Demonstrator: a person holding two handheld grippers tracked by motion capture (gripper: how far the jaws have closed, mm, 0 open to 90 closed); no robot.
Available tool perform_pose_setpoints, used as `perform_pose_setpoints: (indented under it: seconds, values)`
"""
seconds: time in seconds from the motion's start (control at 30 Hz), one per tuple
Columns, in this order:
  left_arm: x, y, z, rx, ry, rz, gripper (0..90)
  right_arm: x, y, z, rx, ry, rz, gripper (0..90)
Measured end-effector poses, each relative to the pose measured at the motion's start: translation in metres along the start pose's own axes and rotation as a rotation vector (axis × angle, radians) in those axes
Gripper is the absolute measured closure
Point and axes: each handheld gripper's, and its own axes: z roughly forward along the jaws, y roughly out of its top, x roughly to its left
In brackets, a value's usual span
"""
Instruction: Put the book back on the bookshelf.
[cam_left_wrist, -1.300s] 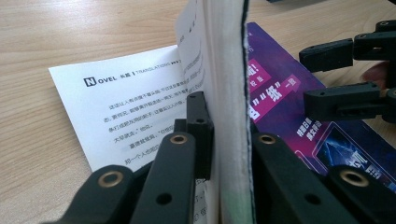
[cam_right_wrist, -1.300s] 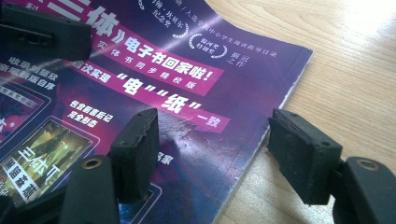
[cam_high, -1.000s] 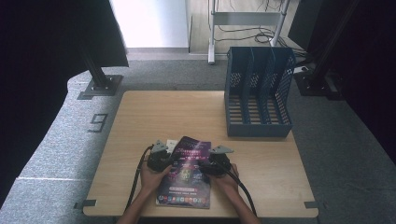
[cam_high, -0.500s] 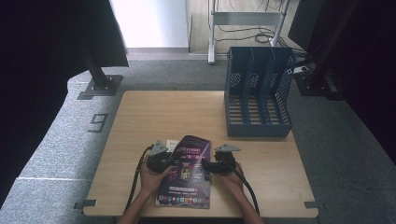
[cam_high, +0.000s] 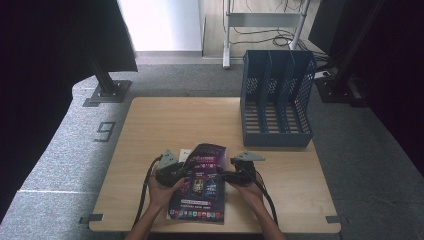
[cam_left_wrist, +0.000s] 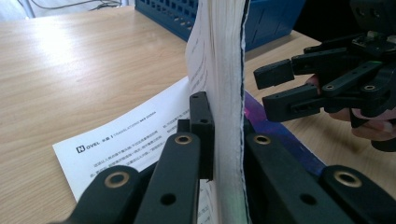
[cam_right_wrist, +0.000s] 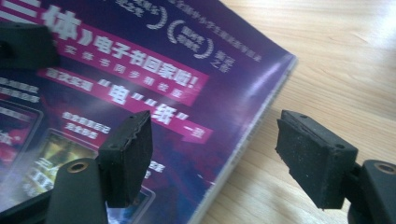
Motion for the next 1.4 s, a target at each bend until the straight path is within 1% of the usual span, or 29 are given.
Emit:
perform_pose_setpoints:
  seconds: [0.1, 0.2, 0.3, 0.43, 0.57, 0.63, 0.73, 0.77, 0.83, 0.87, 0.9, 0.93, 1.07, 1.23, 1.4]
  values:
    - [-0.003, 0.002, -0.002, -0.01, -0.005, 0.007, 86.7, 0.003, 0.002, 0.0, -0.004, 0.002, -0.019, 25.7]
    - [-0.006, 0.004, -0.005, -0.023, -0.011, 0.011, 86.7, 0.003, 0.002, 0.0, -0.004, 0.013, -0.014, 25.0]
    - [-0.008, 0.006, -0.007, -0.029, -0.021, 0.013, 86.7, 0.003, 0.002, 0.0, 0.003, 0.018, -0.023, 23.7]
    - [-0.01, 0.008, -0.009, -0.039, -0.031, 0.016, 86.7, 0.002, 0.002, 0.002, 0.008, 0.023, -0.024, 22.2]
    - [-0.013, 0.009, -0.011, -0.048, -0.038, 0.022, 86.7, 0.0, 0.002, 0.005, 0.018, 0.046, -0.002, 20.9]
    - [-0.014, 0.009, -0.011, -0.048, -0.04, 0.024, 86.7, -0.001, 0.001, 0.006, 0.024, 0.051, 0.002, 20.2]
    - [-0.013, 0.008, -0.009, -0.044, -0.039, 0.025, 86.6, -0.001, 0.001, 0.007, 0.022, 0.062, 0.008, 21.5]
    - [-0.012, 0.008, -0.008, -0.043, -0.038, 0.022, 86.6, 0.0, 0.001, 0.007, 0.021, 0.063, 0.004, 21.2]
    - [-0.009, 0.006, -0.006, -0.038, -0.036, 0.012, 86.6, 0.001, 0.001, 0.007, 0.027, 0.05, 0.003, 21.3]
    - [-0.008, 0.005, -0.005, -0.038, -0.038, 0.002, 86.6, 0.001, 0.001, 0.008, 0.03, 0.046, 0.006, 21.6]
    - [-0.005, 0.003, -0.004, -0.036, -0.047, -0.019, 86.6, 0.001, 0.001, 0.008, 0.032, 0.043, 0.009, 21.7]
    - [-0.004, 0.003, -0.003, -0.034, -0.047, -0.026, 86.6, 0.001, 0.0, 0.008, 0.036, 0.038, 0.009, 21.8]
    - [0.002, -0.002, 0.002, -0.011, -0.034, -0.04, 86.5, 0.001, 0.0, 0.009, 0.046, 0.024, 0.007, 22.4]
    - [0.007, -0.009, 0.011, 0.026, -0.013, -0.054, 86.4, 0.002, 0.0, 0.01, 0.05, 0.022, 0.011, 23.2]
    - [0.013, -0.015, 0.017, 0.053, -0.003, -0.072, 86.3, 0.003, -0.001, 0.01, 0.054, 0.017, 0.01, 24.1]
